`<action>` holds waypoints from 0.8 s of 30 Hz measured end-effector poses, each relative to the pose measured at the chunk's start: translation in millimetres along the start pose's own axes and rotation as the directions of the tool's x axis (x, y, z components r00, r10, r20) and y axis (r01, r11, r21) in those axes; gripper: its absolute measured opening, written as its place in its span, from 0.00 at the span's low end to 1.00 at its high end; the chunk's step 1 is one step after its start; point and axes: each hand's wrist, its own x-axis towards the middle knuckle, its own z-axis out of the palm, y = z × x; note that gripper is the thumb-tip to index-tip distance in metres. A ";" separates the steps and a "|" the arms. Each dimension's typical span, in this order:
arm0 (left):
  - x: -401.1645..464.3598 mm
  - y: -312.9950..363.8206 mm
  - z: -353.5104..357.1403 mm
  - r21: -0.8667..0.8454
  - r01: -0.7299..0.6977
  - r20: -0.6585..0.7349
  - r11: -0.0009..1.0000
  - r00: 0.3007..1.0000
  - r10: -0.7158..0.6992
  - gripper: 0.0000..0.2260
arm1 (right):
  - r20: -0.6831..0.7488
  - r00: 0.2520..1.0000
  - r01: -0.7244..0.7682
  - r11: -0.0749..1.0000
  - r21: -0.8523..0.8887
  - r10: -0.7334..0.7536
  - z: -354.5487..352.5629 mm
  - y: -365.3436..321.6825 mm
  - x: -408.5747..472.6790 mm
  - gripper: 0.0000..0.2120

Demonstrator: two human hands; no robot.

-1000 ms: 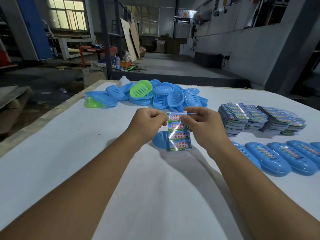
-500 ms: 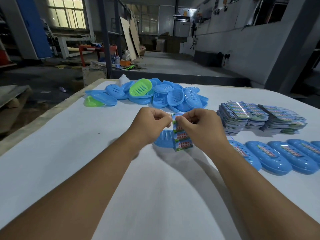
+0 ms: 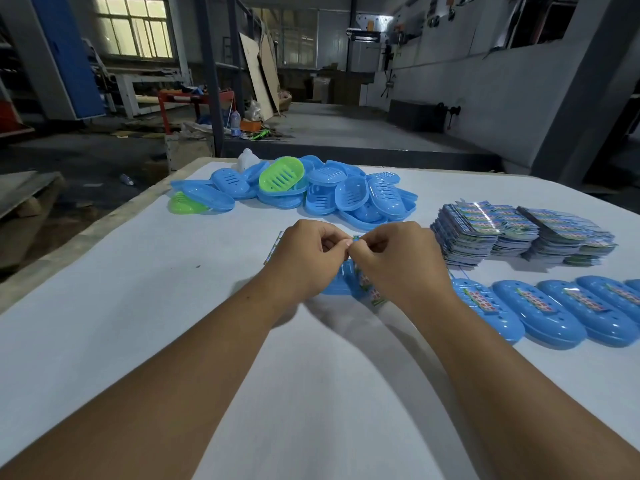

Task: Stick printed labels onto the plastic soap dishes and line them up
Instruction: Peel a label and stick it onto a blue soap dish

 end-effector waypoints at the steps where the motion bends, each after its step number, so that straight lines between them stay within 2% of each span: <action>1: -0.6 0.4 0.3 0.013 -0.007 -0.008 1.000 1.000 0.007 0.05 | -0.002 1.000 0.003 1.000 -0.012 -0.003 0.5 -0.1 0.3 0.12; 7: 0.3 -0.5 -1.3 -0.013 0.017 -0.014 1.000 1.000 -0.017 0.07 | 0.012 1.000 0.015 1.000 0.019 -0.015 2.4 0.9 1.5 0.13; 11: 1.7 -1.6 -0.2 -0.066 0.016 -0.052 0.998 0.998 -0.020 0.05 | 0.004 1.000 -0.031 0.989 0.148 0.031 1.2 3.6 3.8 0.11; 19: 2.7 -0.7 -2.2 -0.168 0.094 -0.031 0.981 0.994 -0.101 0.06 | 0.106 0.991 -0.121 0.921 0.371 0.087 -3.5 -0.8 1.4 0.10; 21: 2.1 0.2 -2.8 -0.146 0.078 -0.030 0.986 0.996 -0.083 0.05 | 0.121 0.989 -0.127 0.913 0.388 0.086 -3.4 0.1 2.0 0.10; 24: -1.0 3.2 -3.7 -0.019 -0.019 -0.053 1.000 0.998 0.018 0.05 | 0.140 0.986 -0.146 0.901 0.409 0.096 -2.7 2.0 2.1 0.10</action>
